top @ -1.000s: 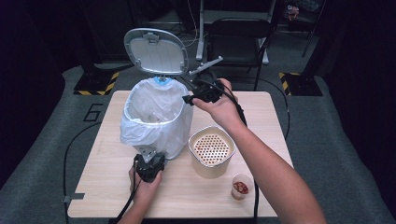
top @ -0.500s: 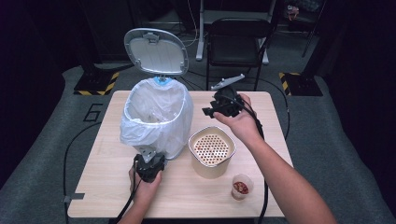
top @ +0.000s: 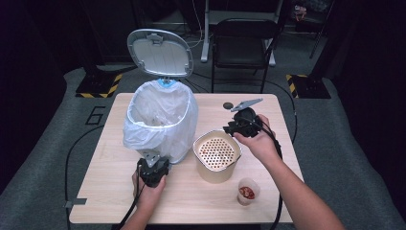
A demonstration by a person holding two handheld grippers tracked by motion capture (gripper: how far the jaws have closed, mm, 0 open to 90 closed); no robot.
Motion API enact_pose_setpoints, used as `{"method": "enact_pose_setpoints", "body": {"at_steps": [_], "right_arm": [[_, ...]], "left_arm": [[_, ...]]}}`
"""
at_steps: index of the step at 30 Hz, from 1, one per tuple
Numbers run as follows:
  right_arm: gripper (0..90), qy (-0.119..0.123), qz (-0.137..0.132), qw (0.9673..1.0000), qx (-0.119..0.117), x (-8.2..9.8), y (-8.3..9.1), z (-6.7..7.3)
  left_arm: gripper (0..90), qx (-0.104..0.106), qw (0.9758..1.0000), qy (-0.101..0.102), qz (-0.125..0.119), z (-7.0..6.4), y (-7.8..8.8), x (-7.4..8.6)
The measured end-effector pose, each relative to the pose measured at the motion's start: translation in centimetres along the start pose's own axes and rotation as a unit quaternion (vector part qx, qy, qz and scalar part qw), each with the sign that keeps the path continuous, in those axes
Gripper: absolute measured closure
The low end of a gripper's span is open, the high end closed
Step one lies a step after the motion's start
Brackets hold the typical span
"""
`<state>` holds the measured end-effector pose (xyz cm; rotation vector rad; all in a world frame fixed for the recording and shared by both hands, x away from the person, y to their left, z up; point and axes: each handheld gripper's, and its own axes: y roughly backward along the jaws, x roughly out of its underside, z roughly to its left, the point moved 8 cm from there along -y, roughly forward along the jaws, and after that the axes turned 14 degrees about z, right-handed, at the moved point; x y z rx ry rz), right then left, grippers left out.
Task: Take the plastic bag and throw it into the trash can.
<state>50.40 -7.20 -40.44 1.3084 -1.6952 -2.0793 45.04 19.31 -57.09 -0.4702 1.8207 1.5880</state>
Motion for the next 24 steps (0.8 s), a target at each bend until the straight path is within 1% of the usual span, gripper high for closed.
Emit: {"method": "enact_pose_setpoints", "body": {"at_steps": [1,2,5,7,10,11,12,15,17,18,22,24], "right_arm": [[70.9,-0.005,0.0,1.0,-0.004,0.4,-0.3,0.0],[71.8,-0.002,0.003,1.0,-0.005,0.7,-0.4,0.0],[74.9,-0.01,0.014,0.9997,-0.016,1.9,-1.2,0.0],[75.4,-0.01,0.015,0.9997,-0.019,2.1,-1.3,-0.1],[76.2,-0.022,0.013,0.9993,-0.028,2.6,-1.6,-0.2],[76.3,-0.023,0.014,0.9993,-0.026,2.8,-1.7,-0.3],[76.7,-0.025,0.014,0.9993,-0.026,2.9,-1.9,-0.4],[79.3,-0.032,0.023,0.9987,-0.031,3.5,-2.2,-0.5],[80.7,-0.037,0.017,0.9982,-0.045,3.8,-2.3,-0.4],[81.1,-0.038,0.018,0.998,-0.046,3.8,-2.3,-0.3],[81.3,-0.032,0.023,0.9981,-0.048,4.1,-2.5,-0.1],[79.9,-0.029,0.025,0.9982,-0.046,4.2,-2.6,0.1]], "left_arm": [[54.0,0.002,1.0,0.0,0.002,0.0,0.0,0.0],[54.0,0.001,1.0,0.001,0.0,0.0,0.0,0.0],[54.0,0.002,1.0,0.002,0.002,-0.1,0.0,0.0],[54.0,0.002,1.0,0.001,0.001,-0.1,0.0,0.0],[54.0,0.002,1.0,-0.001,0.003,0.0,0.0,0.1],[54.0,0.0,0.9999,-0.007,0.009,0.1,0.1,0.1],[54.0,0.002,1.0,-0.001,0.003,0.0,0.0,0.1],[54.0,0.002,1.0,-0.002,0.004,0.0,0.0,0.1],[54.0,0.002,1.0,-0.002,0.004,0.0,0.0,0.1],[54.0,0.002,1.0,-0.002,0.004,0.0,0.0,0.1],[54.0,0.002,1.0,-0.001,0.003,0.0,0.0,0.1],[54.0,0.002,1.0,-0.002,0.003,0.0,0.0,0.1]]}}
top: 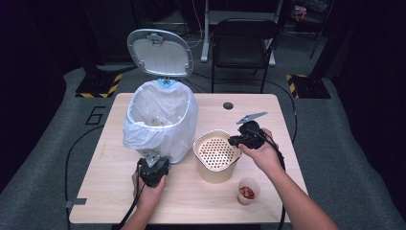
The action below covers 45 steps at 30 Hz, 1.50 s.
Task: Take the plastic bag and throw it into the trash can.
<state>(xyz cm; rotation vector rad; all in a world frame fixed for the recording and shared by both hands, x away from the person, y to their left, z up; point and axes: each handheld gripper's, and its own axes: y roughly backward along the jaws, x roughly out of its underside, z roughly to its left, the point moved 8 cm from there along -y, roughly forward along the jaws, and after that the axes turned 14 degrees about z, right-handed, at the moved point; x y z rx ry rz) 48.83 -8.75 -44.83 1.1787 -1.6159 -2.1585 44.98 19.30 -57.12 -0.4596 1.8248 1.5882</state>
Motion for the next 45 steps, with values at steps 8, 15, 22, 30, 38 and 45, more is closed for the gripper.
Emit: {"method": "enact_pose_setpoints", "body": {"at_steps": [8,15,22,30,38,45], "right_arm": [[76.8,-0.01,-0.016,0.9996,0.019,0.1,0.8,-0.3],[77.2,-0.014,-0.002,0.9996,0.025,0.8,0.5,-1.0],[80.4,-0.01,0.011,0.9998,0.013,1.4,0.0,-1.2],[84.2,0.014,0.021,0.9997,0.006,1.8,0.3,-1.4],[84.0,0.023,0.016,0.9996,0.001,2.6,0.7,-1.6],[83.8,0.021,0.014,0.9997,0.002,2.9,0.8,-1.6]], "left_arm": [[54.0,0.0,1.0,0.003,-0.002,0.0,0.0,0.0],[54.0,0.0,1.0,0.002,-0.001,0.0,0.0,0.0],[54.0,0.0,1.0,0.0,0.0,0.0,0.0,0.0],[54.0,0.0,1.0,-0.001,0.001,0.0,0.0,0.0],[54.0,0.0,1.0,-0.001,0.002,0.0,0.0,0.0],[54.0,0.0,1.0,0.001,-0.001,0.0,0.0,0.0]]}}
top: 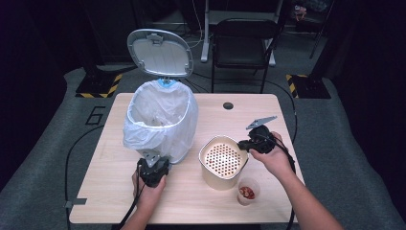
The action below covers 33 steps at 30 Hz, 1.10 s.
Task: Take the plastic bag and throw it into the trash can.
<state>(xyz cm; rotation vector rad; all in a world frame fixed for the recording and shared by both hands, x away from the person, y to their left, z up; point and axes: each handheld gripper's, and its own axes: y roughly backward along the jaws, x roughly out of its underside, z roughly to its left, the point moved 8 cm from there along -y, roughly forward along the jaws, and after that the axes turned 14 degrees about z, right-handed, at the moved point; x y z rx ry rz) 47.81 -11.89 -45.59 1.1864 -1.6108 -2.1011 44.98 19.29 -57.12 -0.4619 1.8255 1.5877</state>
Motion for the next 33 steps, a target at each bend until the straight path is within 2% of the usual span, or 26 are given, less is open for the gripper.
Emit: {"method": "enact_pose_setpoints", "body": {"at_steps": [2,3,4,5,9,12,15,18,20,24,25,33], "right_arm": [[83.4,-0.002,-0.001,1.0,0.001,0.0,0.0,0.1],[78.3,0.002,-0.003,1.0,0.006,0.0,0.2,0.1],[78.3,0.002,-0.003,1.0,0.006,0.0,0.2,0.1],[76.4,0.003,-0.007,0.9999,0.011,0.0,0.4,0.2],[65.5,-0.002,-0.028,0.9994,0.021,0.0,1.8,0.6],[61.3,-0.003,-0.034,0.9992,0.022,0.1,2.2,0.7],[55.7,-0.021,-0.047,0.9984,0.021,0.4,2.9,0.9],[51.5,-0.018,-0.057,0.9978,0.028,0.8,3.4,0.9],[49.9,-0.018,-0.053,0.9979,0.031,1.2,3.5,0.9],[46.3,-0.023,-0.059,0.9977,0.024,2.1,3.8,1.0],[43.4,-0.023,-0.071,0.997,0.022,2.6,4.1,1.2],[37.8,-0.03,-0.082,0.9961,0.01,4.8,4.6,1.5]], "left_arm": [[54.0,0.0,1.0,-0.001,0.001,0.0,0.0,0.0],[54.0,0.0,1.0,-0.001,0.001,0.0,0.0,0.0],[54.0,-0.004,0.9999,-0.011,0.01,0.2,0.1,0.1],[54.0,0.0,1.0,-0.001,0.001,0.0,0.0,0.0],[54.0,0.0,1.0,-0.001,0.001,0.0,0.0,0.0],[54.0,0.0,1.0,-0.001,0.001,0.0,0.0,0.0],[54.0,0.0,1.0,0.001,-0.001,0.0,0.0,0.0],[54.0,0.001,1.0,0.003,-0.002,0.0,0.0,0.0],[54.0,0.001,1.0,0.004,-0.003,0.0,0.0,0.0],[54.0,0.001,1.0,0.003,-0.003,0.0,0.0,0.0],[54.0,0.001,1.0,0.003,-0.002,0.0,0.0,0.0],[54.0,0.0,1.0,-0.001,0.001,0.0,0.0,0.0]]}}
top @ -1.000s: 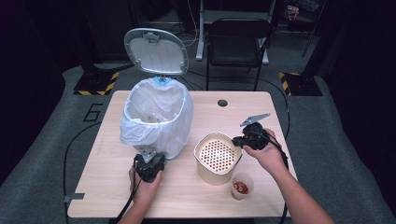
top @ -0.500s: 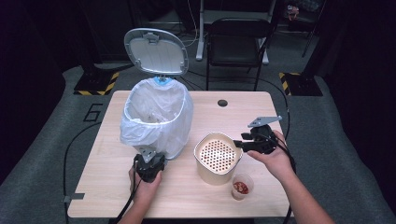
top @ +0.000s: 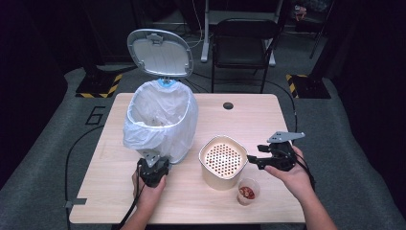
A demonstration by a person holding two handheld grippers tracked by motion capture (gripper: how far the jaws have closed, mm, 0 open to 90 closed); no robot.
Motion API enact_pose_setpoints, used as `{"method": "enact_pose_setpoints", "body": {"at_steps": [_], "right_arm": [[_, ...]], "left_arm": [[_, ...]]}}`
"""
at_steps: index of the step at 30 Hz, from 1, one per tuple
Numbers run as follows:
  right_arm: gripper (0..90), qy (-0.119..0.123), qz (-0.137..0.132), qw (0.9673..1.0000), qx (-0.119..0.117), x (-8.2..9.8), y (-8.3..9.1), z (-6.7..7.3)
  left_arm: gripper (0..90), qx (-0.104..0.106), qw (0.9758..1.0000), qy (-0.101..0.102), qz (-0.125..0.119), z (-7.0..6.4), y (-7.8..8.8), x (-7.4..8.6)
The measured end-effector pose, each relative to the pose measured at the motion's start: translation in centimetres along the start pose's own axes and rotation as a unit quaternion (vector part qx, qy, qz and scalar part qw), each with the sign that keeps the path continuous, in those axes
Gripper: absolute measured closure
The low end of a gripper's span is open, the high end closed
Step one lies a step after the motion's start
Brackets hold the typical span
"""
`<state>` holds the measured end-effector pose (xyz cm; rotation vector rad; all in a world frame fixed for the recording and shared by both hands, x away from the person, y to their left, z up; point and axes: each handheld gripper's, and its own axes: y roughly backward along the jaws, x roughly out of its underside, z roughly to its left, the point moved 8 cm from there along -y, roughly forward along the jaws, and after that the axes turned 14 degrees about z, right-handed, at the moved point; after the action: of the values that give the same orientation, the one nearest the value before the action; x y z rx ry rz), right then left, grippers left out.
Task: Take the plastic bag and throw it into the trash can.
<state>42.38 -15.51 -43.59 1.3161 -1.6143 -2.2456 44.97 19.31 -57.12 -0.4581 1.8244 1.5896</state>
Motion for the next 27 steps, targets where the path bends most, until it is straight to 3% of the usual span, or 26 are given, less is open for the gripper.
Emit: {"method": "enact_pose_setpoints", "body": {"at_steps": [5,11,20,21,22,23,27], "right_arm": [[30.6,0.011,0.0,0.9999,-0.001,1.6,0.1,0.5],[28.5,0.018,0.002,0.9998,-0.013,2.8,-0.6,1.5],[27.3,0.029,0.003,0.9994,-0.021,3.8,-1.1,2.2],[26.5,0.028,0.0,0.9994,-0.021,3.9,-1.2,2.4],[25.8,0.029,0.002,0.9993,-0.022,4.0,-1.2,2.5],[24.4,0.033,0.003,0.9991,-0.025,4.1,-1.3,2.7],[19.5,0.038,0.002,0.9985,-0.039,4.7,-1.6,3.7]], "left_arm": [[54.0,0.0,1.0,0.003,-0.003,0.0,0.0,0.0],[54.0,0.0,1.0,0.0,0.0,0.0,0.0,0.0],[54.0,0.001,1.0,0.005,-0.005,-0.1,0.0,-0.1],[54.0,0.001,1.0,0.005,-0.004,-0.1,0.0,-0.1],[54.0,-0.003,0.9999,-0.008,0.007,0.1,0.1,0.1],[54.0,0.001,1.0,0.003,-0.002,0.0,0.0,0.0],[54.0,-0.002,1.0,-0.005,0.004,0.1,0.0,0.1]]}}
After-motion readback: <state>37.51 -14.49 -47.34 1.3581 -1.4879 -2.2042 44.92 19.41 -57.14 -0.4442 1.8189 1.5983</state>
